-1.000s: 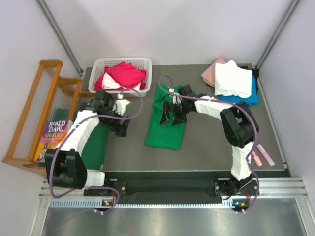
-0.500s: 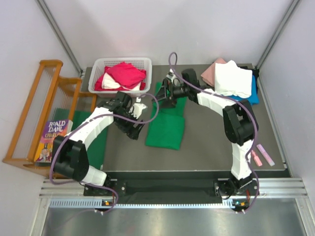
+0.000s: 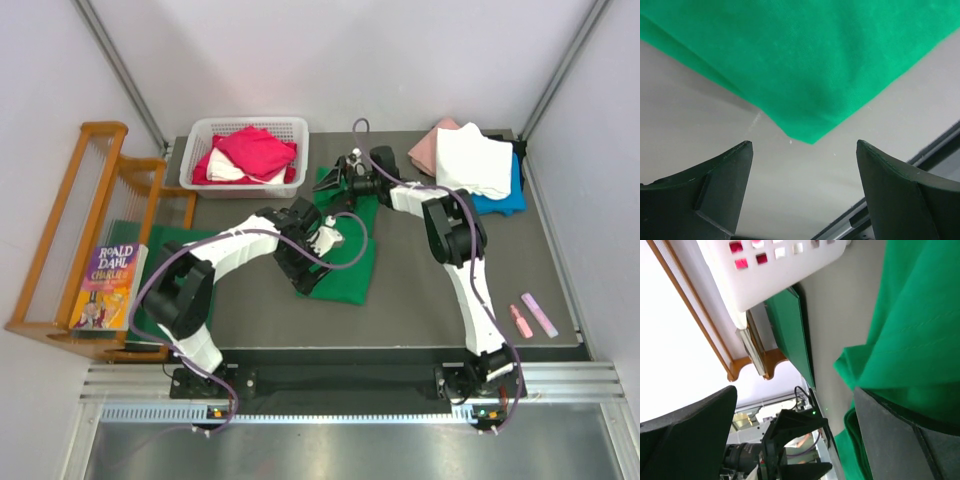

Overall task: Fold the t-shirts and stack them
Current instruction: Fold the tshirt

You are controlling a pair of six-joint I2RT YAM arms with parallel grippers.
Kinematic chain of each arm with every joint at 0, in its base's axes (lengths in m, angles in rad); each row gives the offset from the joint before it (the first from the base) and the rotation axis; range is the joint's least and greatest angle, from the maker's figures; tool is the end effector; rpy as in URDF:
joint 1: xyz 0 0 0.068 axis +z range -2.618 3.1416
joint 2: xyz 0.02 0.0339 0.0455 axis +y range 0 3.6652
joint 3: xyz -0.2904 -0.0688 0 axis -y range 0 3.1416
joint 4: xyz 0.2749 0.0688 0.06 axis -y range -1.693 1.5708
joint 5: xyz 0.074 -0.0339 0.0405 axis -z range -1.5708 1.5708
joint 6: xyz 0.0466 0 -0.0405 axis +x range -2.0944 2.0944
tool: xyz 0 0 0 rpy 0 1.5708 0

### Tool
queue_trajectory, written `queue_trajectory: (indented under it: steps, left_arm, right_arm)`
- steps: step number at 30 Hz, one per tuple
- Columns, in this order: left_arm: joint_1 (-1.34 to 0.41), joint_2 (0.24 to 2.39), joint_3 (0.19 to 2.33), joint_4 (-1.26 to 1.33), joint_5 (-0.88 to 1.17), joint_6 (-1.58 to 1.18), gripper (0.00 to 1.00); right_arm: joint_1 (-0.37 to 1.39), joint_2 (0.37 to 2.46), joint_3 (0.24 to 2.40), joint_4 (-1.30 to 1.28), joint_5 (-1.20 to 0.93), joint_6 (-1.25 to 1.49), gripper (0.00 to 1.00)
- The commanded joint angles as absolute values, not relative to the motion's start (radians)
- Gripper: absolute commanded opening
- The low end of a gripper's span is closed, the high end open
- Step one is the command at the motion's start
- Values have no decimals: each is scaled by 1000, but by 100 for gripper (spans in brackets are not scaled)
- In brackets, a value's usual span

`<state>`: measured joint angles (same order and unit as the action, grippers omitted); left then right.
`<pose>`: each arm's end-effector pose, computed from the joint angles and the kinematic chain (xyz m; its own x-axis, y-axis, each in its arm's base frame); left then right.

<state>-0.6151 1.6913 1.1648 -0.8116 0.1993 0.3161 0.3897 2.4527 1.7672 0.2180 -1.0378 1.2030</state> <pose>0.2808 -0.2097 0.1991 -0.5679 0.7743 -0.2791 0.8201 0.5613 -0.1114 0.5233 0.2583 0.1265 -0.9937 0.1045 0.0412 0.0639 0.2237 0.9726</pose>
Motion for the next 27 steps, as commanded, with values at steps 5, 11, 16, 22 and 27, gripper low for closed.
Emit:
queue_trajectory:
  steps: [5, 11, 16, 22, 27]
  left_arm:
    - [-630, 1746, 1253, -787, 193, 330, 89]
    - [-664, 1793, 1279, -796, 161, 337, 89]
    - [-664, 1795, 1308, -813, 169, 333, 89]
    - [-664, 1786, 1331, -831, 173, 324, 89]
    - [-664, 1796, 1364, -857, 202, 311, 89]
  right_arm:
    - [336, 2526, 1953, 299, -1065, 1253, 100]
    - [305, 2603, 2017, 362, -1077, 1308, 100]
    - [282, 2652, 2023, 403, -1083, 1336, 100]
    - [282, 2622, 2101, 225, -1097, 1198, 100]
    - [279, 2579, 2161, 164, -1117, 1072, 100]
